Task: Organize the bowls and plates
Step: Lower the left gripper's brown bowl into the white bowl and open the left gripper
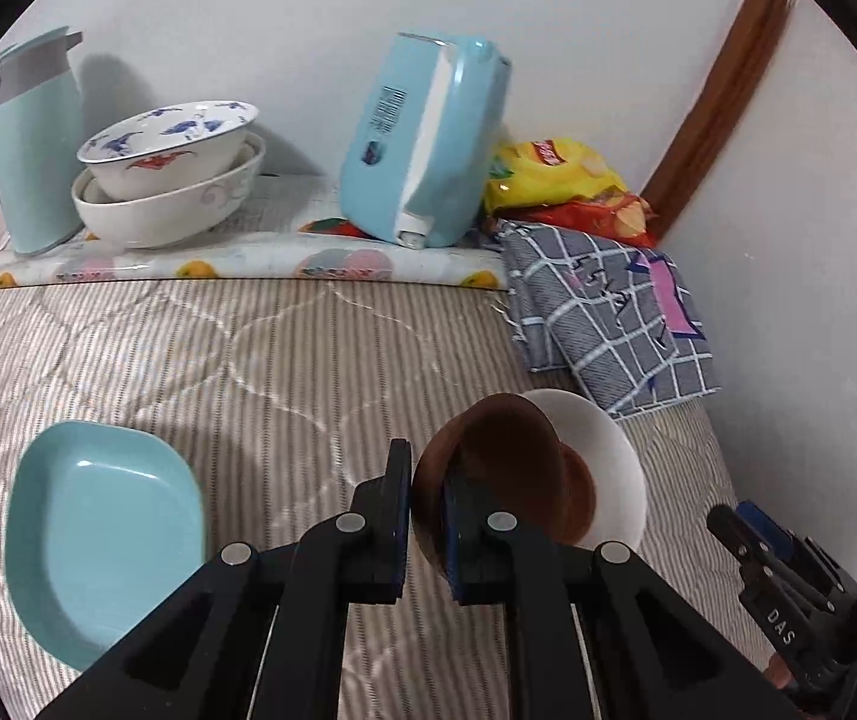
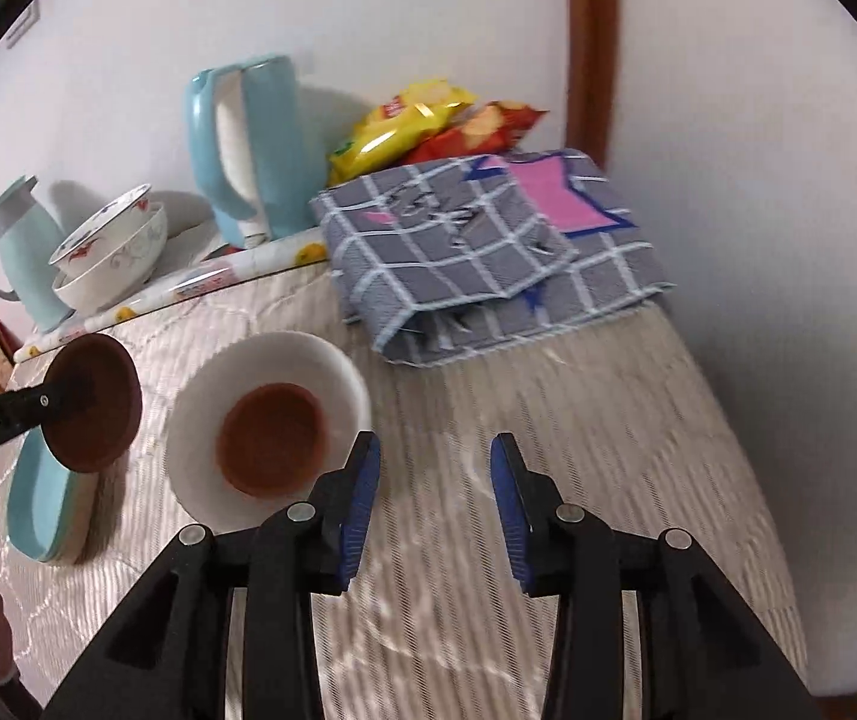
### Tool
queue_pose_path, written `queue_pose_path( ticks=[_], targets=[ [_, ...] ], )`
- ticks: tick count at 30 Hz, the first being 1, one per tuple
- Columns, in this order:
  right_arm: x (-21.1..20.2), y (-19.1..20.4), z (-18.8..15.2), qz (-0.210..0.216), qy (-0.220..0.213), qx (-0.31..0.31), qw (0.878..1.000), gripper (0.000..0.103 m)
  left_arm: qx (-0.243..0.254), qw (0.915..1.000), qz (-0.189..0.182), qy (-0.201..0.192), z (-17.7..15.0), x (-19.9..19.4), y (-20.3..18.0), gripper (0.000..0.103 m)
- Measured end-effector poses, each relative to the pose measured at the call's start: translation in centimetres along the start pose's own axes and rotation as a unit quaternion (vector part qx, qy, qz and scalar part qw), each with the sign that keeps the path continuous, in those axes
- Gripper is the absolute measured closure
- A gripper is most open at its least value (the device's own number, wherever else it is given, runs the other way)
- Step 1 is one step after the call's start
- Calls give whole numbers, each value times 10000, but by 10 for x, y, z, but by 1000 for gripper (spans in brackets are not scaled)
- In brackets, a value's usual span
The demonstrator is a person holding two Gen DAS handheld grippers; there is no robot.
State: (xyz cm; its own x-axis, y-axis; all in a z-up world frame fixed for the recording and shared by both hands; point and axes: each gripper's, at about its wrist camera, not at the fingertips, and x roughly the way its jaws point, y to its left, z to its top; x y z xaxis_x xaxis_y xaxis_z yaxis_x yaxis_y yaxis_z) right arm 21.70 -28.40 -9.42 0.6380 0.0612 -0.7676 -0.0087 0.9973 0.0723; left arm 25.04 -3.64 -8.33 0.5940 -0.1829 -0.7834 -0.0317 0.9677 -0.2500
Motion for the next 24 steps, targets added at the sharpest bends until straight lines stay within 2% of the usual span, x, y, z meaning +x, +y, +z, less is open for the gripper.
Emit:
queue_pose_path(
  ticks=[13, 24],
  targets=[
    [-3, -42, -27, -368, 132, 324, 9987, 65, 358, 9991, -38, 227, 0, 23, -38, 93],
    [6, -56, -39, -325, 336, 560, 9973, 65, 436, 9979, -7, 479, -2, 48, -53, 93]
  ],
)
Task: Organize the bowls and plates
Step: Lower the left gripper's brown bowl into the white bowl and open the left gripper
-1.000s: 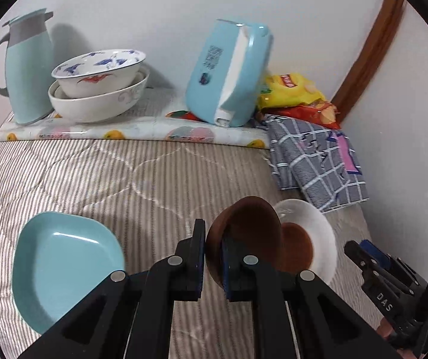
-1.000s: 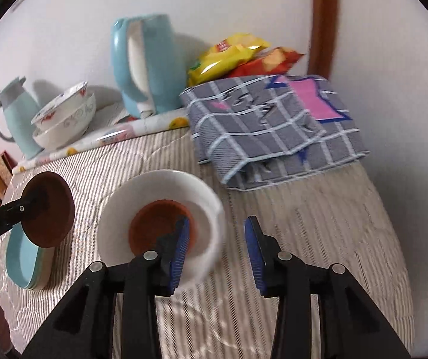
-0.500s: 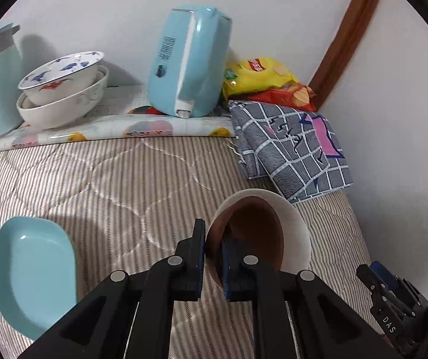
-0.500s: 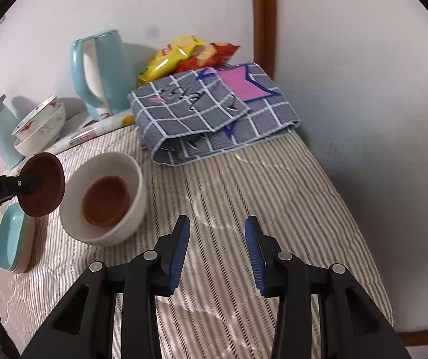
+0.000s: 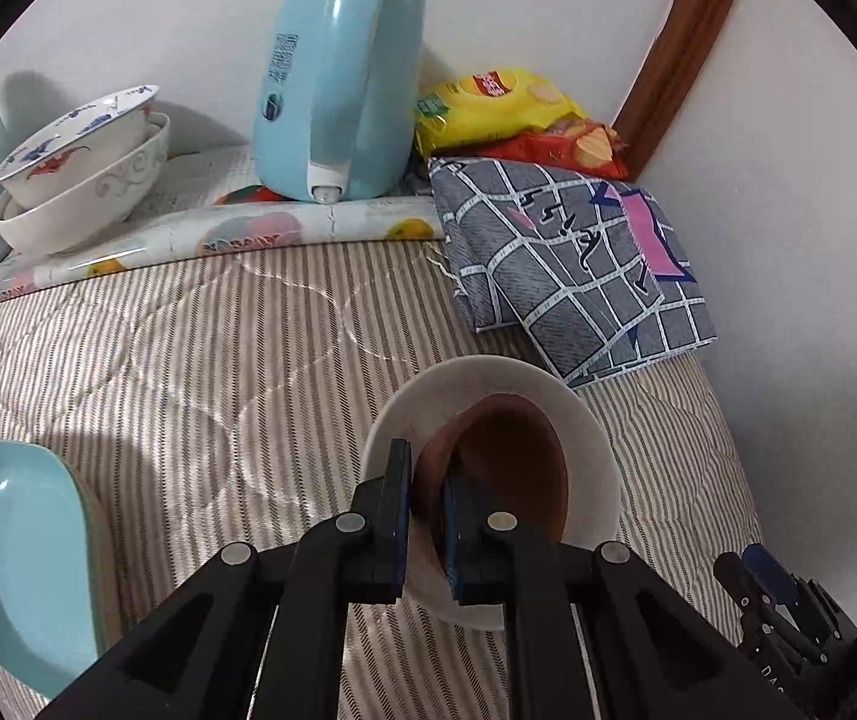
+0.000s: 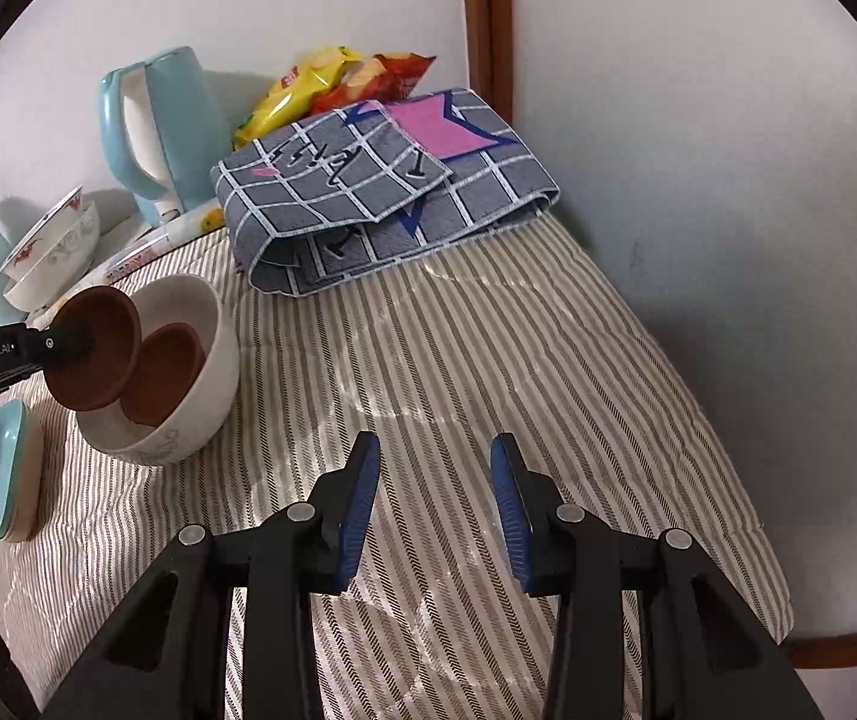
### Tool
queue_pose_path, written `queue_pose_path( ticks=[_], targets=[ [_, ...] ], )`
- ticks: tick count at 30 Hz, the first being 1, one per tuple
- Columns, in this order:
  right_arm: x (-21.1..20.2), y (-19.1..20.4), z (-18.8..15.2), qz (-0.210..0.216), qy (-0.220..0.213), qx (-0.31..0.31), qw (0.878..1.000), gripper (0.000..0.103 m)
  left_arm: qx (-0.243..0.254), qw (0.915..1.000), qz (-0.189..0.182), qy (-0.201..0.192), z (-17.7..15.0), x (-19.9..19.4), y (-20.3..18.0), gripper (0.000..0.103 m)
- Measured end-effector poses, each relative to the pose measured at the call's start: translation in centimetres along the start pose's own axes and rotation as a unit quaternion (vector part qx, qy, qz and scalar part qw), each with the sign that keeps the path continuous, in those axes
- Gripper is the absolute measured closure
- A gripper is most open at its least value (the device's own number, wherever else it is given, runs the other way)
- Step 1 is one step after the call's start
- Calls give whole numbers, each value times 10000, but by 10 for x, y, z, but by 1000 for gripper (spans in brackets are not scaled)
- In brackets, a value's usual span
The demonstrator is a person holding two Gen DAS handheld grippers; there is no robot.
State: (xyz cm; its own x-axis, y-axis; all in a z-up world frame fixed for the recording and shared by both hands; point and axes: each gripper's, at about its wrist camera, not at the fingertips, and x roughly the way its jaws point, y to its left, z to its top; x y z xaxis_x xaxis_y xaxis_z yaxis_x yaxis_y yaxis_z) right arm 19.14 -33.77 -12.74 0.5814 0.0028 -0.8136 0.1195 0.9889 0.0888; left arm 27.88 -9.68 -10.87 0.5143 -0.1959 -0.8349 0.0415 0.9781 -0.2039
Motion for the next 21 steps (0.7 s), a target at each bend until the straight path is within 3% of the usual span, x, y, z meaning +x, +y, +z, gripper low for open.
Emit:
queue_pose_path(
  ticks=[21],
  targets=[
    [5, -7, -6, 193, 200, 280, 9992, 62, 36, 9997, -23, 255, 2, 26, -9, 93]
  ],
)
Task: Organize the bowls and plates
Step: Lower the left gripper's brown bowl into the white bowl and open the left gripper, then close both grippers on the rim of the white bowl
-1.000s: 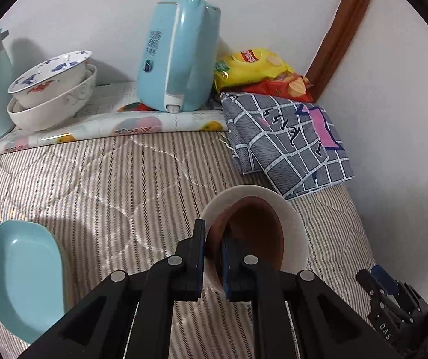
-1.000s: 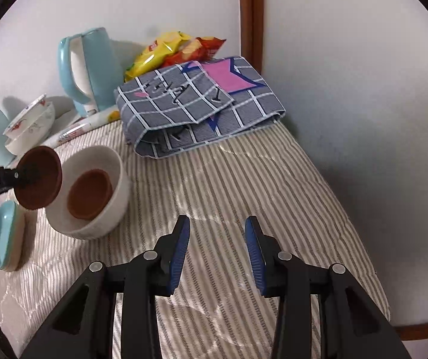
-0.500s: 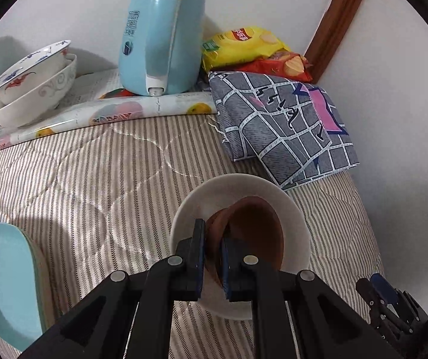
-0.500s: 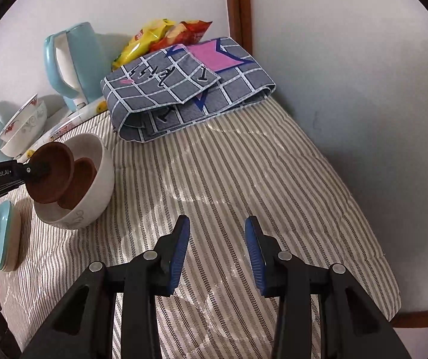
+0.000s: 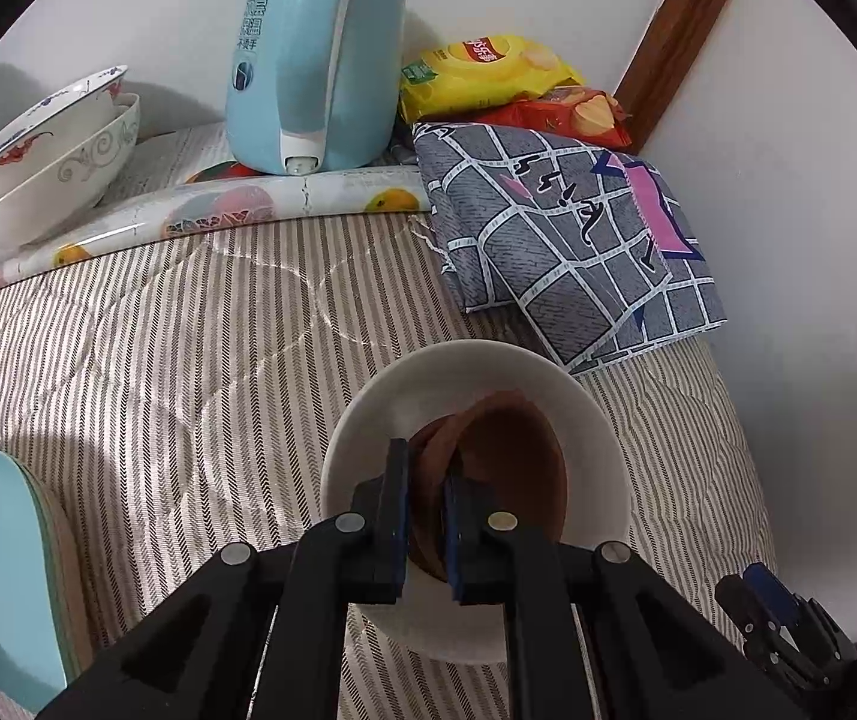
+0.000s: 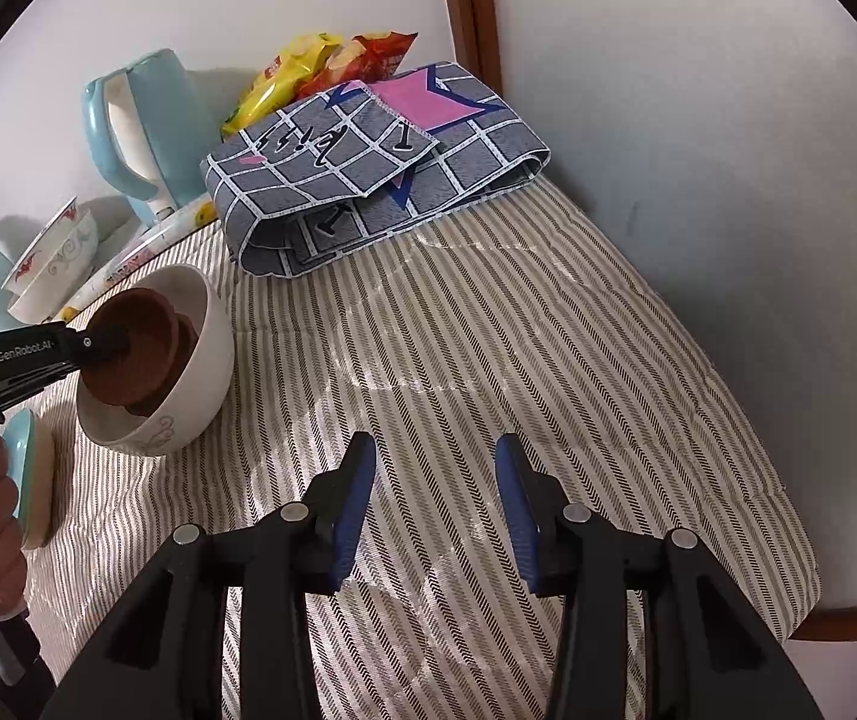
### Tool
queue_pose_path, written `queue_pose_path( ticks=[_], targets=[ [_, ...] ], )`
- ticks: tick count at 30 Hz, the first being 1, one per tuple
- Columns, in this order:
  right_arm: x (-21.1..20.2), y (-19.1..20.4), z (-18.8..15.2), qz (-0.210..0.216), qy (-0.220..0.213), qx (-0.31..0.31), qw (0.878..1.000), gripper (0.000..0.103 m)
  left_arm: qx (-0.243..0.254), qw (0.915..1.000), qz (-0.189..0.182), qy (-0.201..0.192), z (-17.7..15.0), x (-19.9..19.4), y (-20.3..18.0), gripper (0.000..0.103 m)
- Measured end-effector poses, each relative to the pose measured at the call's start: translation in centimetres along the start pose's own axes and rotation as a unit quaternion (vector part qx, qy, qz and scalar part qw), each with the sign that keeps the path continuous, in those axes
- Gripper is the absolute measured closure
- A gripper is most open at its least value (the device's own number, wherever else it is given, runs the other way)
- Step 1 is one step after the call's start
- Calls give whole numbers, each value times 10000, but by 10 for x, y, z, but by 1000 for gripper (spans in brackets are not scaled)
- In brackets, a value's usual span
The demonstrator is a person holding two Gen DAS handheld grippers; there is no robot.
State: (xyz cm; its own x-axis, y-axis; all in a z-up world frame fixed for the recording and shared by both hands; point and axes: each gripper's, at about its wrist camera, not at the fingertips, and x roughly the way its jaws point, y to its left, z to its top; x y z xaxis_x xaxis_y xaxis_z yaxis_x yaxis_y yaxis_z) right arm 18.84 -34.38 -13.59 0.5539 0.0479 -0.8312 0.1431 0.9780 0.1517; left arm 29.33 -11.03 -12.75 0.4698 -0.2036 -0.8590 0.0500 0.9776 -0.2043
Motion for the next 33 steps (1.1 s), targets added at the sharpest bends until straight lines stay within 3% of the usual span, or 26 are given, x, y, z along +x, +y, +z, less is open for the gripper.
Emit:
queue_pose_path(
  ticks=[15, 17, 18, 20, 33],
  targets=[
    [1, 4, -4, -12, 82, -14, 10000, 62, -77, 9998, -166, 92, 0, 7, 5, 92],
    [1, 6, -3, -1, 87, -39, 10000, 62, -54, 9998, -160, 124, 0, 7, 5, 88],
    [1, 7, -3, 7, 85, -59, 9999, 62, -21, 9998, -141, 160, 0, 7, 4, 81],
    [1, 11, -3, 5, 91, -110, 9999, 61, 14, 9996, -203, 187, 0, 5, 4, 80],
    [1, 47, 11, 186, -46, -510, 9985, 61, 76, 9999, -92, -110, 1, -23, 13, 80]
  ],
)
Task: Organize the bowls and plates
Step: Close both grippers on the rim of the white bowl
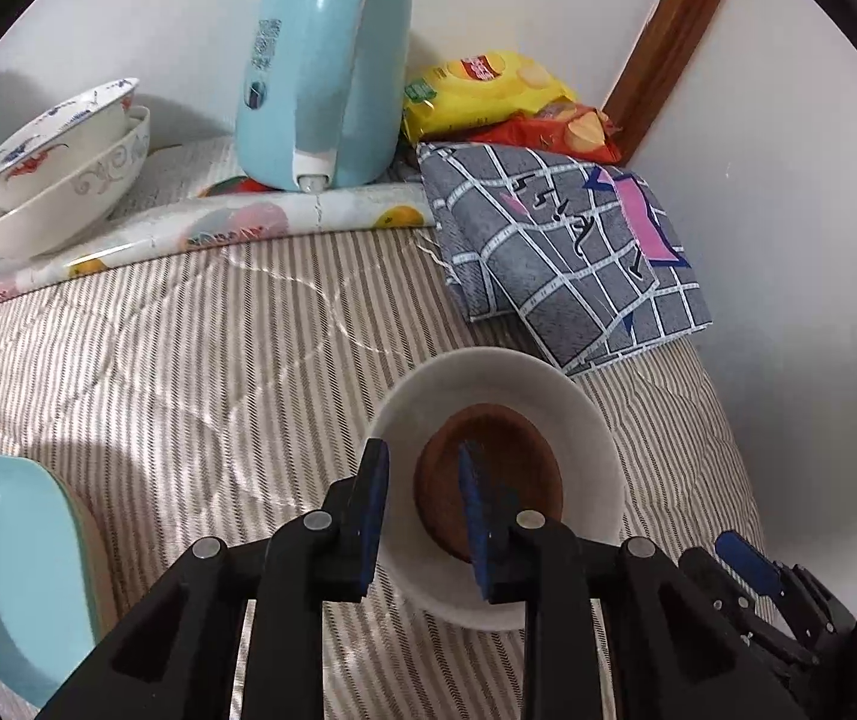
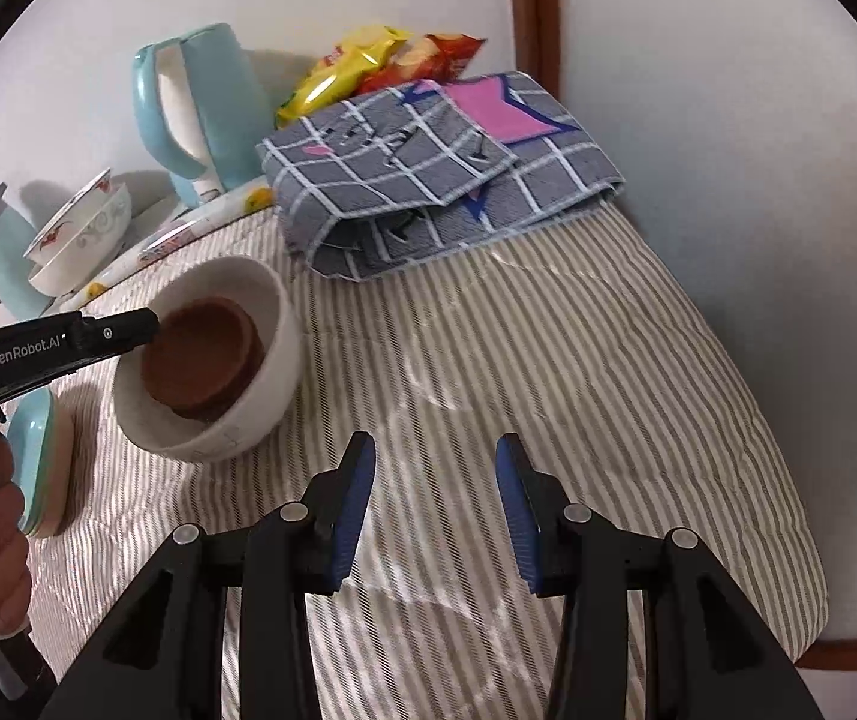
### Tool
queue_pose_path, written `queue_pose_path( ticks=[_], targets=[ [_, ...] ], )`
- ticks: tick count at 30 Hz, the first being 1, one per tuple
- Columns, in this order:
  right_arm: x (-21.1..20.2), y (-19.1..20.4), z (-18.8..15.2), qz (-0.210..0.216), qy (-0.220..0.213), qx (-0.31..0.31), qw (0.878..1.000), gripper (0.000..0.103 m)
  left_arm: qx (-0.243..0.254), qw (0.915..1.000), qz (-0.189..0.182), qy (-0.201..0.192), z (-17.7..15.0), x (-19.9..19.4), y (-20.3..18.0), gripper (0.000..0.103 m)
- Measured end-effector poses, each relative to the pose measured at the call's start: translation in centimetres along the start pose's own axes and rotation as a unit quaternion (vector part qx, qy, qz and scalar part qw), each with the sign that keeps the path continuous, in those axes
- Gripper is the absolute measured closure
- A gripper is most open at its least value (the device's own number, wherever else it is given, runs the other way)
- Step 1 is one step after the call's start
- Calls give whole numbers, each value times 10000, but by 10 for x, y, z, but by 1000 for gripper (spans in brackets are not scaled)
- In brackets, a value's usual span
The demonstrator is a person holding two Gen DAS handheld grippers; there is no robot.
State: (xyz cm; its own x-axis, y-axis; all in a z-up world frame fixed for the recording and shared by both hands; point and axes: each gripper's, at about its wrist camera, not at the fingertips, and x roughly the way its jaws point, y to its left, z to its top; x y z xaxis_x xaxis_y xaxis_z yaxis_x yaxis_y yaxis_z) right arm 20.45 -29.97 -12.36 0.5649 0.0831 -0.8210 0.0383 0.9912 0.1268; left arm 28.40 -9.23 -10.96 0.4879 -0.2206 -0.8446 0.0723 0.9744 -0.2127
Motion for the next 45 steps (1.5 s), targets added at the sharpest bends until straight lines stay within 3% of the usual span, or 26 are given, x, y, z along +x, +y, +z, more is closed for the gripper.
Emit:
queue_pose_path(
  ticks=[14, 30, 45],
  targets=[
    [16, 35, 25, 324, -13, -186, 9993, 61, -25, 9998, 140, 142, -1, 3, 23, 80],
    [55, 54, 33, 161, 240, -468, 9985, 61, 147, 9988, 241, 392, -4, 29, 25, 74],
    [72, 53, 40, -221, 420, -683, 9965, 37, 221, 9985, 341, 379, -7, 41, 22, 71]
  ],
)
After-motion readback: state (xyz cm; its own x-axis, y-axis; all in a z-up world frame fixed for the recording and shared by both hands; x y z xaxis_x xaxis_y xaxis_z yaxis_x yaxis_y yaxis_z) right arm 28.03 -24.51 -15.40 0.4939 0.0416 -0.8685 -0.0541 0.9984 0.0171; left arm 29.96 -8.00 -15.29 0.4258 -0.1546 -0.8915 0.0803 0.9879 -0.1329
